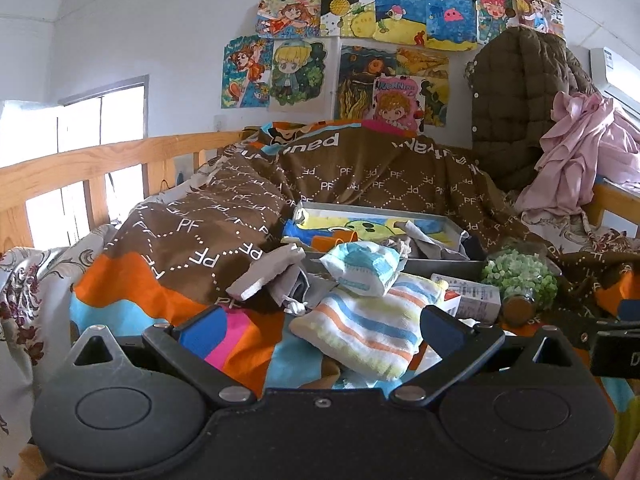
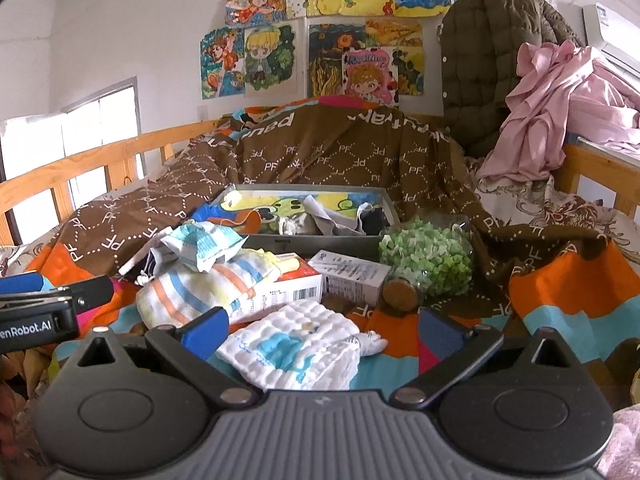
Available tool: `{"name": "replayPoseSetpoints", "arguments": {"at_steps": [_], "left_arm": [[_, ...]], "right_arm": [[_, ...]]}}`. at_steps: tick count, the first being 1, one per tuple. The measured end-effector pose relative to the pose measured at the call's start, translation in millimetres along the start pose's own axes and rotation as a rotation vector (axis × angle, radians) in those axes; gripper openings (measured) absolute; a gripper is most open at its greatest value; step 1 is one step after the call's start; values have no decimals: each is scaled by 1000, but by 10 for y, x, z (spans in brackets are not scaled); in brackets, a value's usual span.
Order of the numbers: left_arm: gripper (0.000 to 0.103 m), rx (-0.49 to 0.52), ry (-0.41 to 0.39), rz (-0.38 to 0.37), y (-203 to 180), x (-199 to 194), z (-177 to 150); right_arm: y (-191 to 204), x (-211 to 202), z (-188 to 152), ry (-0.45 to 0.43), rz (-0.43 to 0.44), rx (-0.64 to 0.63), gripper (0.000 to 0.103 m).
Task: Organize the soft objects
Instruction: 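Reach the left gripper to the striped towel while the right gripper reaches the white muslin cloth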
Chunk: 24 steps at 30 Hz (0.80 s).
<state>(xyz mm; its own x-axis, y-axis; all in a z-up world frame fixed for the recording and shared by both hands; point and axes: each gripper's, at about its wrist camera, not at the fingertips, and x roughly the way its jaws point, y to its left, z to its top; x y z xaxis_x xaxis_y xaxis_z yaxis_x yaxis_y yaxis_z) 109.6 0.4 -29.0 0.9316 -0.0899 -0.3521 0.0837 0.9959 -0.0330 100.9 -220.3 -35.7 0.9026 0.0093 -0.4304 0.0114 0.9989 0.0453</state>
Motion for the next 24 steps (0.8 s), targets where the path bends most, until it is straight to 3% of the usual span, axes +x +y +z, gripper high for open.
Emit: {"name": "replayPoseSetpoints", "arguments": {"at_steps": [18,24], "left_arm": [[102,-4,31,1,-37,141,-1],[102,-24,35,-36,-20,201,-35]], "right_arm": [[63,161,-2,53,49,-22,103],[58,219,11,87,63,-18,103]]}}
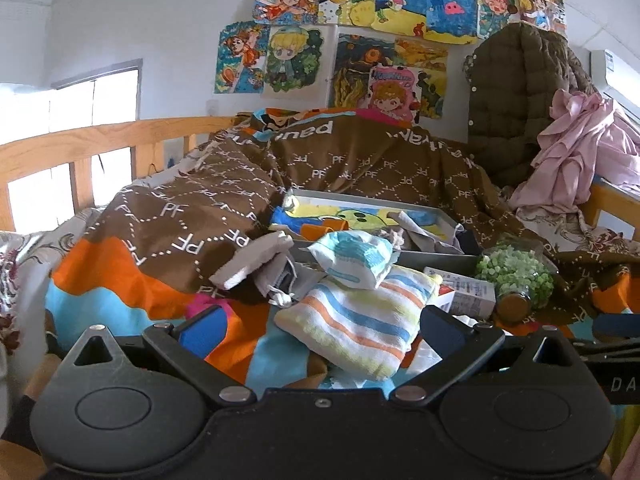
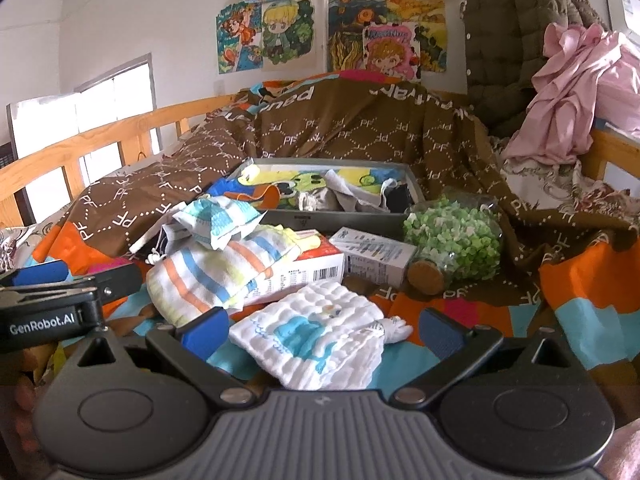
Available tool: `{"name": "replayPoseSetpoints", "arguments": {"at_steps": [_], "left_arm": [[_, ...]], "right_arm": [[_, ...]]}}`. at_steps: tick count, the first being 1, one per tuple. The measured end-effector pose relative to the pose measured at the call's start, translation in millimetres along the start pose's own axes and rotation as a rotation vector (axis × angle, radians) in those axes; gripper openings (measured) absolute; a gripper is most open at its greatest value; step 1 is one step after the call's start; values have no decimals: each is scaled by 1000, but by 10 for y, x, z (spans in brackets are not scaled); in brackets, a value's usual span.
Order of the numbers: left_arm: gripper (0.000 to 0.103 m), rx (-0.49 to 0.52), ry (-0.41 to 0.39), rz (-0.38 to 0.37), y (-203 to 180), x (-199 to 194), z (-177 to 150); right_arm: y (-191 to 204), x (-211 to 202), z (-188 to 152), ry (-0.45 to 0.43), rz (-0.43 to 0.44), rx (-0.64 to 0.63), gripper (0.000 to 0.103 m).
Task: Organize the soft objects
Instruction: 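Reach the left gripper to the striped towel while the right gripper reaches the white muslin cloth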
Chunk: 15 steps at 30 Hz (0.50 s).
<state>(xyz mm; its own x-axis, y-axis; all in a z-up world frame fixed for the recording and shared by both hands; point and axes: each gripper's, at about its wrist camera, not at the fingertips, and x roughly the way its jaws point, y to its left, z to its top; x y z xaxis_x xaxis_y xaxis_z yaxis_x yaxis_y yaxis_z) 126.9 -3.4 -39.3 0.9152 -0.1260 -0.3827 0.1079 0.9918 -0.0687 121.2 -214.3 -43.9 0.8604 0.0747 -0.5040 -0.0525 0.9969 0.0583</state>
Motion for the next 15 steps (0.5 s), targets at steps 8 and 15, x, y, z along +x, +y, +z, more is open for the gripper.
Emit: {"name": "replayPoseSetpoints", "arguments": {"at_steps": [8,15], "left_arm": [[102,-9,1,-74,-5,139,-57],[102,-78,34,-93,129,381,-25]], "right_arm": [[1,110,-2,63,25,-1,103],[-74,264,24,147,65,36,103]]}}
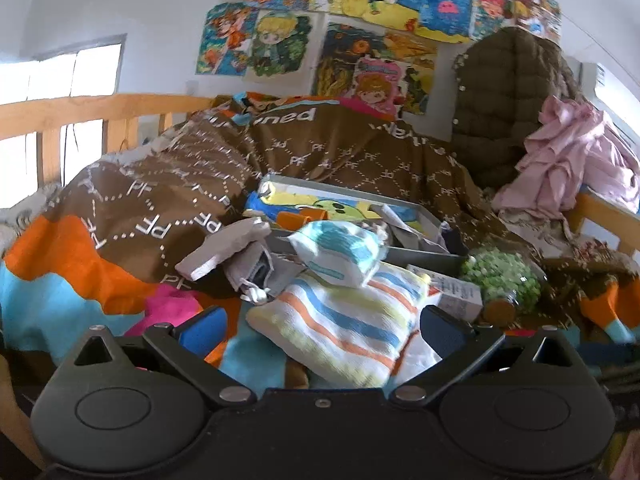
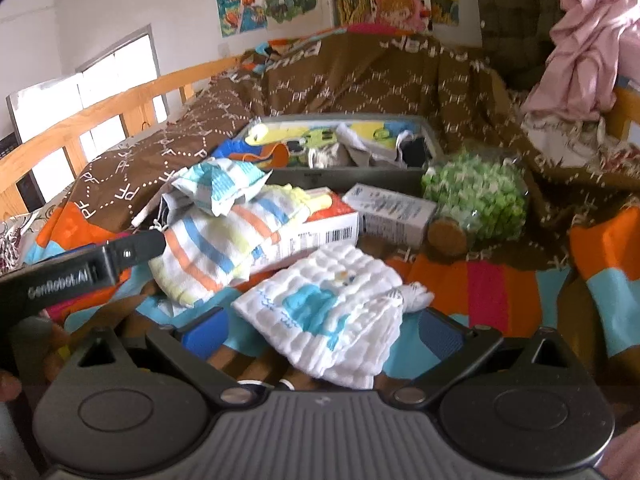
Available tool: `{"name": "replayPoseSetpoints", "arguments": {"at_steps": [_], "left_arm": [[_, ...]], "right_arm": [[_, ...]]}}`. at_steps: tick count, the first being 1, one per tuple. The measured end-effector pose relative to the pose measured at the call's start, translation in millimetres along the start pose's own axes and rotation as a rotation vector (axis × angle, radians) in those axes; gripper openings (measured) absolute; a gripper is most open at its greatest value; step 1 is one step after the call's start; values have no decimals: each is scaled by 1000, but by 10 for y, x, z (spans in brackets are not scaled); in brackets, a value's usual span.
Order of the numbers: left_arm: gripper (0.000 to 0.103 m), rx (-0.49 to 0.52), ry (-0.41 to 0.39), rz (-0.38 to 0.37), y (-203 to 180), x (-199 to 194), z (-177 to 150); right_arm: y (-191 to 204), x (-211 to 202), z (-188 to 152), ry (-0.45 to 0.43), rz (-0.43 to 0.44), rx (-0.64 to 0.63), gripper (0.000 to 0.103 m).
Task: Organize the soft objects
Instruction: 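Reach the left gripper to the striped towel while the right gripper reaches the white muslin cloth, then close the left gripper on the striped towel while the right gripper grasps the muslin cloth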
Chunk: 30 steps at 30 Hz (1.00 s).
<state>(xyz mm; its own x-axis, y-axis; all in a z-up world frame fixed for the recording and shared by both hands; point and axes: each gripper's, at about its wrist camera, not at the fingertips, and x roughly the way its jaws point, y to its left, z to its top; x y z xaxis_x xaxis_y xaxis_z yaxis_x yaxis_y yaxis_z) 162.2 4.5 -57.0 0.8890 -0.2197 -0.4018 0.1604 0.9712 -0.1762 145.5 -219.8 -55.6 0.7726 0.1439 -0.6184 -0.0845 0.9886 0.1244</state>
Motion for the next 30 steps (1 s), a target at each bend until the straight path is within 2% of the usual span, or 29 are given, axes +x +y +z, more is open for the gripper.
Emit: {"name": "replayPoseSetpoints", "arguments": {"at_steps": [7,11,17,19,23,27,30], "left_arm": [[102,-168,78,-25,233,287,23],[102,-270,124,-68,307,418,-11],[102,-337,168,-106,335,598,-49],[102,-372,178,-126,350,642,-55],[102,-469,183,-189,414,693,-81],[102,-493,184,-209,422,711,-91],[98,-505,188,-218,415,717,-111]], "right_arm": [[-114,315,192,84,40,-32,103],[-144,473,301,74,41,-72,103],[-43,668,372,48,54,-285,103],[-26,747,390,48,80,-337,103],[-59,898,444,78,177,-360,103],[-90,975,455,95,228,-379,103],[-104,1029,448,116,242,-376,103]]}}
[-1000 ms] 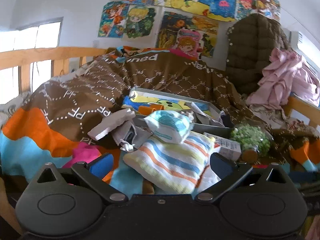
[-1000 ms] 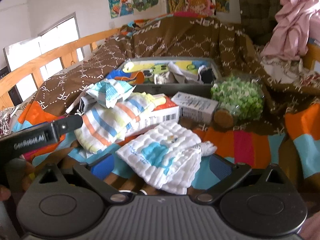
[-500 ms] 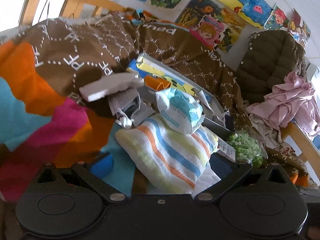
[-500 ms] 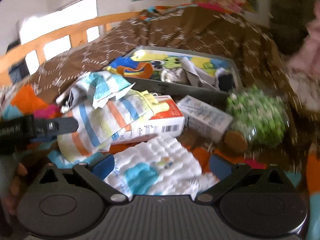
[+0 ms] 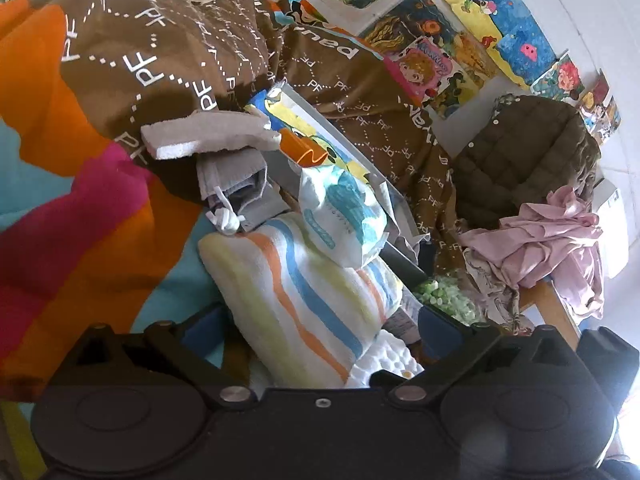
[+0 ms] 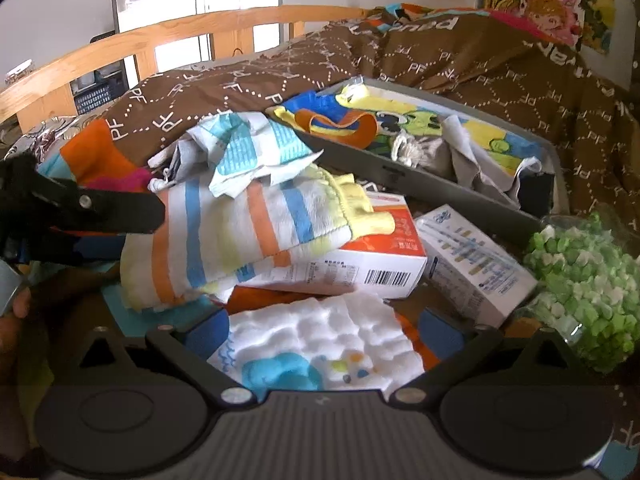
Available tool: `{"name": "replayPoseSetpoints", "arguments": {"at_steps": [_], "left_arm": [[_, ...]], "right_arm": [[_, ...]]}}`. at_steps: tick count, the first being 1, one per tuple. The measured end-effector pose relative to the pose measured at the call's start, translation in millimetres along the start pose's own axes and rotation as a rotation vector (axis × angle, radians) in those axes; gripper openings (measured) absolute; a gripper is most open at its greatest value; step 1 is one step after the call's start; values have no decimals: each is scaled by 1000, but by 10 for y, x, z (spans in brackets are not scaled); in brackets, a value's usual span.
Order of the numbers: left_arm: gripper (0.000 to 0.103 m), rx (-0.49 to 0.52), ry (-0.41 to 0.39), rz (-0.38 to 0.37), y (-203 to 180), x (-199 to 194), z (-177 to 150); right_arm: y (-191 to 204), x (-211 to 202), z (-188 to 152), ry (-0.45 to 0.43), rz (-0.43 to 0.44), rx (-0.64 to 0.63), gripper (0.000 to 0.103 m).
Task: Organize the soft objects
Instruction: 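Close the left gripper on the striped towel while the right gripper grasps the muslin cloth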
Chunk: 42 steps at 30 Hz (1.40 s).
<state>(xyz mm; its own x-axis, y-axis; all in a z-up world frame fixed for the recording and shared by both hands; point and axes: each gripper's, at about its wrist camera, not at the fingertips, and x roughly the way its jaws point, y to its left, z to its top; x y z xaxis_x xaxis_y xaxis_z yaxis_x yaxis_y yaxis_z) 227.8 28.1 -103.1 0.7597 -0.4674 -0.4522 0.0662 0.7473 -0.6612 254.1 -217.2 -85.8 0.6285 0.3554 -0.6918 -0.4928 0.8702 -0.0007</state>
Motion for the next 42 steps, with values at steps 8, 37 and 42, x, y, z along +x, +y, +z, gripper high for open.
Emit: {"name": "replayPoseSetpoints", "arguments": {"at_steps": [8,37,42], "left_arm": [[74,1,8,18,22,-3,-33],[18,151,-1,100,-76,17,-186],[14,203,-17,106,-145,-6,-228]], "right_arm": [[-12,101,-18,62,69,21,103],[208,132,-89,148,60,-25,83],[348,125,-108,149,32,-53,75]]}}
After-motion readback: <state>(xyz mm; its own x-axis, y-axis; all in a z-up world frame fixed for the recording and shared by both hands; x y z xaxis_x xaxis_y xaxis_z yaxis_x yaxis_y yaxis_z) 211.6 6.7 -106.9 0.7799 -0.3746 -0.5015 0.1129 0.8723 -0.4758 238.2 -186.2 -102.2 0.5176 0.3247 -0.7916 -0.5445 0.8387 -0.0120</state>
